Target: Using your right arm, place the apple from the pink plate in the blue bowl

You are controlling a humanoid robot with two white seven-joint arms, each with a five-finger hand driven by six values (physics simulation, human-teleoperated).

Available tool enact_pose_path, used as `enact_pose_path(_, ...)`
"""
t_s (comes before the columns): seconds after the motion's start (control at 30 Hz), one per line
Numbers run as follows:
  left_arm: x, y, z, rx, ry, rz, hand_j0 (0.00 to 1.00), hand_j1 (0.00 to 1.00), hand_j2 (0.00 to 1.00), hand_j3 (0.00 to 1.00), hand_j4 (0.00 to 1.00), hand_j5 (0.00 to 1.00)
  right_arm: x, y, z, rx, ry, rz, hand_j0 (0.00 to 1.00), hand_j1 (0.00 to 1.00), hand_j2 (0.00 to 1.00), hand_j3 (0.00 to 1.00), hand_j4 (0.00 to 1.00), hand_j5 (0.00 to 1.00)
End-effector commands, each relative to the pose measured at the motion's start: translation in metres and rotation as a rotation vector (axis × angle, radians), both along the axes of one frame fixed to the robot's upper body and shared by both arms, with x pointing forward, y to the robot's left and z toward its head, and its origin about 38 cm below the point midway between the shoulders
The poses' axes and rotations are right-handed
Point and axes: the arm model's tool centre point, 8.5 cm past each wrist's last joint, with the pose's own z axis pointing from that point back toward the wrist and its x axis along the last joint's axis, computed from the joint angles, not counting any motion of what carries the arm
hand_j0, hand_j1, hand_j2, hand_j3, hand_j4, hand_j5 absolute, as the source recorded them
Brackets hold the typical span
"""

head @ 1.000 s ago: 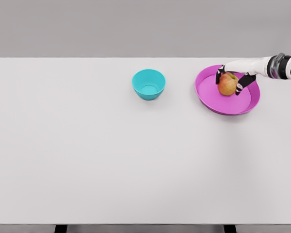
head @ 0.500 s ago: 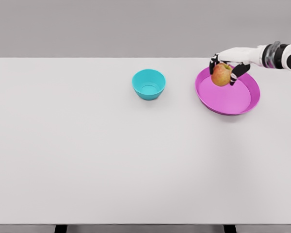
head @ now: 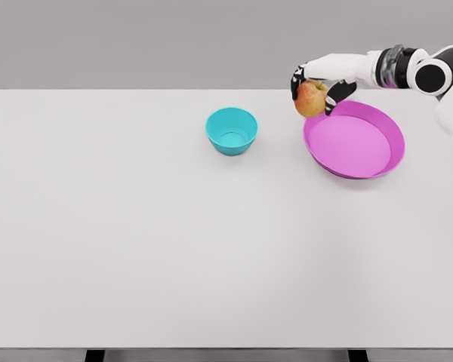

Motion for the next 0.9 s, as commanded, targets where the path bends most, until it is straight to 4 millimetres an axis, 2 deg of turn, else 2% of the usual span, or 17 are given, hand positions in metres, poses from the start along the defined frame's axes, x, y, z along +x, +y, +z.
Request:
enact_pose_path(0.0,0.000,0.000,0.000,0.001,0.000,0.000,1.00,1.00,1.00,1.00,1.00,1.00,0.001,0.016,0.000,0.018,0.003,0.022,0.35,0.35,0.35,0.35,0.35,0.35)
enact_pose_path(0.2,0.000,0.000,0.000,0.001,0.000,0.000,1.00,1.00,1.00,1.00,1.00,1.00,0.001,0.051,0.010,0.030,-0.022,0.087,0.35,0.35,0.35,0.35,0.35,0.35)
enact_pose_path(0.27,0.000,0.000,0.000,-0.001,0.000,0.000,1.00,1.00,1.00,1.00,1.00,1.00,0.001,0.054,0.011,0.032,-0.024,0.094,0.35,0.35,0.35,0.35,0.35,0.35)
enact_pose_path(0.5,0.000,0.000,0.000,0.001,0.000,0.000,1.00,1.00,1.00,1.00,1.00,1.00,-0.003,0.096,0.016,0.056,-0.036,0.172,0.35,0.35,0.35,0.35,0.35,0.35)
enact_pose_path(0.63,0.000,0.000,0.000,0.001,0.000,0.000,1.00,1.00,1.00,1.00,1.00,1.00,-0.007,0.122,0.011,0.050,-0.025,0.215,0.35,0.35,0.35,0.35,0.35,0.35)
enact_pose_path(0.87,0.000,0.000,0.000,0.001,0.000,0.000,1.00,1.00,1.00,1.00,1.00,1.00,-0.010,0.141,-0.002,0.014,-0.006,0.242,0.36,0.36,0.36,0.36,0.36,0.36)
